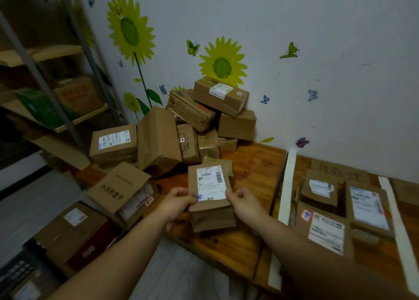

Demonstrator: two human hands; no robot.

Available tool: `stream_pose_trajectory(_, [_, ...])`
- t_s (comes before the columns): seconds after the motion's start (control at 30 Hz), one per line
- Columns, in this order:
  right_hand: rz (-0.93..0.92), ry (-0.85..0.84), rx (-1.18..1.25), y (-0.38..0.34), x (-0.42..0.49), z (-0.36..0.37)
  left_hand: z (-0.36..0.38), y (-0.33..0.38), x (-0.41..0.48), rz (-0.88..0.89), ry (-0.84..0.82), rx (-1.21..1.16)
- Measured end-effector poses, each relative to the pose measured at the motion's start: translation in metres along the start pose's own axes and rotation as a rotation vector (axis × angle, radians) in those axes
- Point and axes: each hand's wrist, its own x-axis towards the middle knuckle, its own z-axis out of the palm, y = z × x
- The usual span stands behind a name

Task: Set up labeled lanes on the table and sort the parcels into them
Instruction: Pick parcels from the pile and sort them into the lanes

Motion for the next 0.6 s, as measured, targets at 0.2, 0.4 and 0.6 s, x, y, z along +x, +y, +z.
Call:
stream_pose_trajectory(0.2, [-0.115, -0.048, 0.094, 0.005, -0.042, -0.014, 0.01, 0.002, -0.043, 0.145, -0.033, -0.073])
stream_pose_trajectory(0.4, [-0.178, 0.039, 0.183, 0.001, -0.078, -0.022, -0.004, 0.006, -0.076, 0.311, -0.125, -0.071])
stream_pose_trajectory(0.6, [-0.171, 0.19, 0.195, 0.014, -0.115, -0.016, 0.002, 0.0, -0.106, 0.411, -0.198, -0.065])
